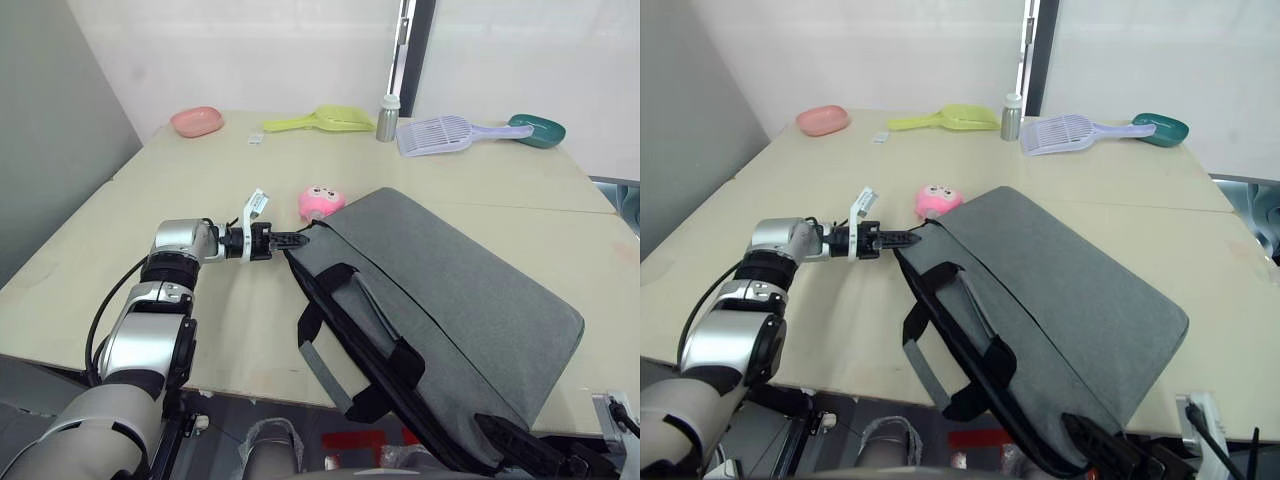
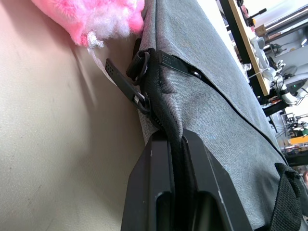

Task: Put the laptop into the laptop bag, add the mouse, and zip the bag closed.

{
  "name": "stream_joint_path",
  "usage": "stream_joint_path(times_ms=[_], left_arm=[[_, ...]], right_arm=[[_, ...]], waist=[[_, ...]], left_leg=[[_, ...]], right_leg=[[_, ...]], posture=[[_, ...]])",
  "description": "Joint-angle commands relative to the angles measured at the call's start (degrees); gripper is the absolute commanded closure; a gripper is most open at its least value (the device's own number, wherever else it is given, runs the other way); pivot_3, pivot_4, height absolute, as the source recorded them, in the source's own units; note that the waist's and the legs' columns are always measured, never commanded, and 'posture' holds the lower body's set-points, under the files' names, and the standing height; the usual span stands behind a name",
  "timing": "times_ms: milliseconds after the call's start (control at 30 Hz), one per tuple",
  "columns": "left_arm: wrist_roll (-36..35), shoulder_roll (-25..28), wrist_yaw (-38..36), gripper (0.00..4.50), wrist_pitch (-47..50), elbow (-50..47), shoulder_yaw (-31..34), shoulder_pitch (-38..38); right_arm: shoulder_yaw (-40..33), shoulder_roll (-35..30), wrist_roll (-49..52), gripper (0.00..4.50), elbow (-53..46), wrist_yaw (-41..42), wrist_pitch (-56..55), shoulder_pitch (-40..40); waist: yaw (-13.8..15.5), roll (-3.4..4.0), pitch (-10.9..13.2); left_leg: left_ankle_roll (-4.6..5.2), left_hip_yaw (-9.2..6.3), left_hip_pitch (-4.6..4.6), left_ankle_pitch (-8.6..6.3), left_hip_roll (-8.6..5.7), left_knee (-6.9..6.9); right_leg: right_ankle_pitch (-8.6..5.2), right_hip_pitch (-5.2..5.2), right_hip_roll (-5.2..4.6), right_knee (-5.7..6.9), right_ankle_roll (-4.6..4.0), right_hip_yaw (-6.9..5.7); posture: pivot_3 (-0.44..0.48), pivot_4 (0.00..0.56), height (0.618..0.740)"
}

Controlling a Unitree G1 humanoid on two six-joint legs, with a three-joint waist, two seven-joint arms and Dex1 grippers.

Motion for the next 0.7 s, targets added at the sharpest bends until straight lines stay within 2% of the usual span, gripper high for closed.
stream_joint_path(times_ms=[33,300,333,533,700], left_arm=[[-2.5,0.5,-0.4,4.50,0.1,-3.3,0.9,-0.6],[-3.1,0.9,0.1,4.50,-0.6,-2.8,1.2,-1.0],[-3.3,1.0,0.2,4.50,-0.6,-2.8,1.4,-1.3],[-4.5,2.3,1.3,4.50,-1.1,-3.4,2.7,-2.2],[-6.6,6.7,0.4,4.50,0.1,-11.2,3.1,0.5]], right_arm=[[-0.4,0.0,-0.2,1.55,0.9,-0.3,-1.6,-1.0],[-3.5,-0.1,-1.0,4.27,3.1,-1.6,-3.7,-4.2],[-4.0,-0.3,-1.1,4.45,3.6,-2.0,-3.8,-4.9],[-5.2,-5.3,-3.2,4.45,6.1,-4.2,-2.5,-10.5],[-1.1,-12.6,-6.4,4.45,8.2,-4.7,0.3,-21.7]], waist=[[0.0,0.00,0.0],[-0.2,0.00,0.0],[-0.2,-0.01,0.0],[-0.3,-0.01,0.0],[-0.8,-0.01,0.0]], left_leg=[[0.00,0.00,0.00,0.00,0.00,0.01],[0.03,0.01,0.00,0.00,0.00,0.09],[0.03,0.01,0.00,0.00,0.00,0.09],[0.05,0.00,-0.01,0.03,0.00,0.16],[0.05,0.01,0.00,0.05,0.03,0.25]], right_leg=[[0.00,0.00,0.00,0.01,0.00,0.00],[0.02,0.00,0.00,0.06,0.01,0.03],[0.03,0.00,0.00,0.08,0.01,0.03],[0.06,0.01,0.01,0.12,0.03,0.04],[0.12,-0.02,0.05,0.22,0.03,0.09]], posture=[[0.000,0.150,0.740],[0.000,0.150,0.740],[0.000,0.150,0.740],[0.000,0.150,0.740],[0.000,0.150,0.740]])
